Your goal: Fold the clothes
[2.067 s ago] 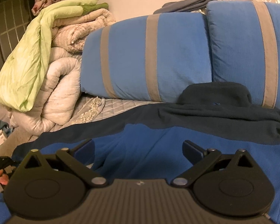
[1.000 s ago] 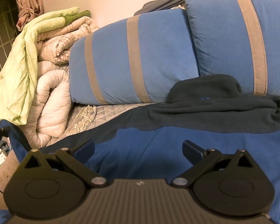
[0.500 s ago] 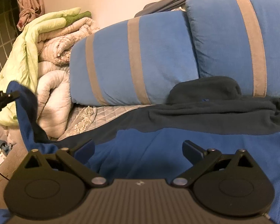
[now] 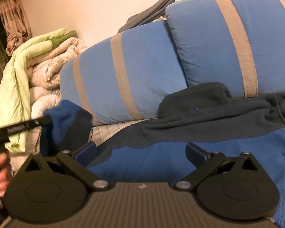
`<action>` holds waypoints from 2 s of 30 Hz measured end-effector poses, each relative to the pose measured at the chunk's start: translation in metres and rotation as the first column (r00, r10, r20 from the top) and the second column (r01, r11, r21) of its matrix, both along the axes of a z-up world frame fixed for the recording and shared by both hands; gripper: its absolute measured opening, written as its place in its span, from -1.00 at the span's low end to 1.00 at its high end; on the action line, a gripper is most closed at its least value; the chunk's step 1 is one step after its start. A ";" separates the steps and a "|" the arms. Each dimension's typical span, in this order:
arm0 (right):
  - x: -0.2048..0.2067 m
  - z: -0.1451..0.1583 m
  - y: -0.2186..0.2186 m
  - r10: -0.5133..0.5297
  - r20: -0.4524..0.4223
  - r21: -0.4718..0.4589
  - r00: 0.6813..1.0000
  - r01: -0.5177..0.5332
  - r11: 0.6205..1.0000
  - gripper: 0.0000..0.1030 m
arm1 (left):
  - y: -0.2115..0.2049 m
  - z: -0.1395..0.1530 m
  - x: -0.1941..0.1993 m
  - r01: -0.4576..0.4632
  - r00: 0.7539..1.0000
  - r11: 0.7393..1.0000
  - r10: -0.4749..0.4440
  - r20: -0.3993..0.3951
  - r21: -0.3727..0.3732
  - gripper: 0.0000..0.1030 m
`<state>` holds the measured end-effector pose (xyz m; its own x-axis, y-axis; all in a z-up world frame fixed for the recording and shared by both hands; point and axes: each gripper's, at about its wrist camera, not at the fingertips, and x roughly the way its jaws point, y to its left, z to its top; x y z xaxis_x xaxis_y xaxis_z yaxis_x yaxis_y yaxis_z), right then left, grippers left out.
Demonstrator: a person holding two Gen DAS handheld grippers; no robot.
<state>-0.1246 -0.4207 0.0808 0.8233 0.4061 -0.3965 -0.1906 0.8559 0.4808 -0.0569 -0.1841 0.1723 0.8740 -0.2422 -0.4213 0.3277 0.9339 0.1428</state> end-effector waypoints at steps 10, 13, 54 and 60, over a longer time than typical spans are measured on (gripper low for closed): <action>0.006 0.001 -0.023 -0.091 -0.024 0.056 0.996 0.092 0.994 1.00 | -0.096 -0.067 -0.017 0.262 0.965 0.900 -0.238 -0.110 0.348 -0.84; 0.008 -0.003 -0.031 -0.112 -0.057 0.081 0.992 0.117 0.990 1.00 | -0.114 -0.098 -0.026 0.345 0.936 0.836 -0.275 -0.220 0.426 -0.79; -0.003 -0.008 0.000 -0.076 0.005 -0.143 0.997 0.076 0.987 1.00 | -0.039 -0.029 -0.057 -0.151 0.984 0.964 0.124 0.128 0.220 0.41; -0.001 -0.009 -0.004 -0.089 -0.035 -0.153 0.995 0.083 0.985 1.00 | -0.041 -0.035 -0.054 -0.262 0.955 0.945 0.225 0.191 0.196 0.41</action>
<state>-0.1253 -0.4250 0.0717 0.8342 0.2671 -0.4824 -0.0958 0.9318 0.3501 -0.1110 -0.2249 0.1373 0.9559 0.0675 -0.2860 0.0493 0.9226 0.3825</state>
